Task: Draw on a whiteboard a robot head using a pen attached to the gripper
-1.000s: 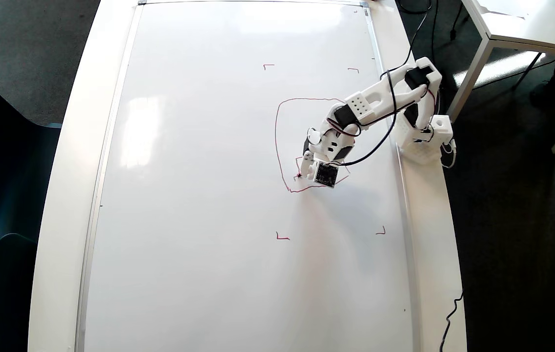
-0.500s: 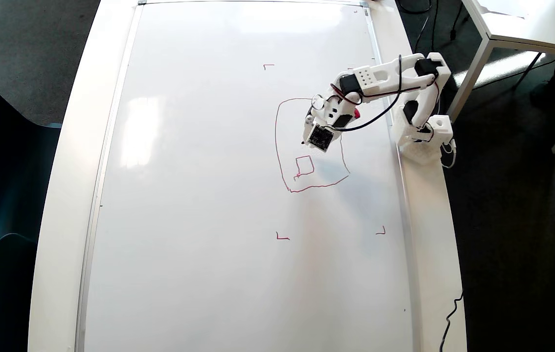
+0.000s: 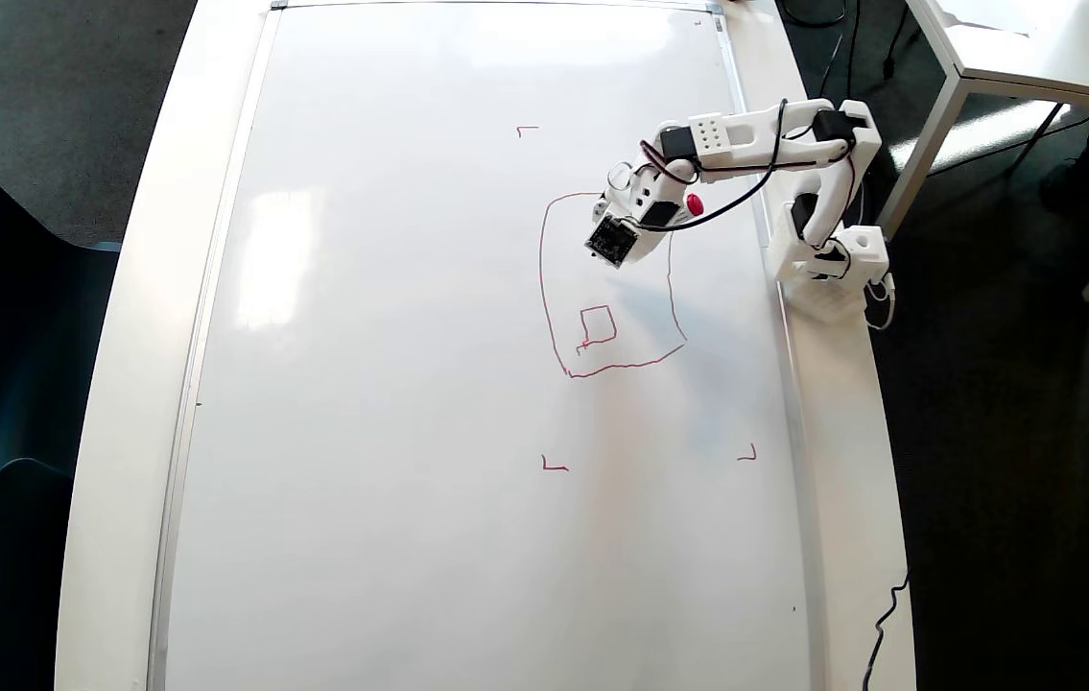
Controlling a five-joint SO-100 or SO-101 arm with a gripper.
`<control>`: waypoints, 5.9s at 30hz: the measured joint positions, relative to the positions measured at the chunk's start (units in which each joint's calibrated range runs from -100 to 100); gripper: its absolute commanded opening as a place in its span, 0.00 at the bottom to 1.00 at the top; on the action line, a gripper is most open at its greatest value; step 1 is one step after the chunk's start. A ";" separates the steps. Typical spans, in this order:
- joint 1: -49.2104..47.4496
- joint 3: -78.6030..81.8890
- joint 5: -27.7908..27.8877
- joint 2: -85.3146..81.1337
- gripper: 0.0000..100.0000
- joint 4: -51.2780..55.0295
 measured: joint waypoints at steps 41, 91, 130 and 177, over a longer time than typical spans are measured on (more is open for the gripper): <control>1.43 -2.28 0.00 8.47 0.01 -3.80; 9.13 9.14 0.00 -0.93 0.01 0.17; 1.36 -2.01 0.00 7.37 0.01 -4.48; -9.05 3.11 0.00 3.64 0.01 4.48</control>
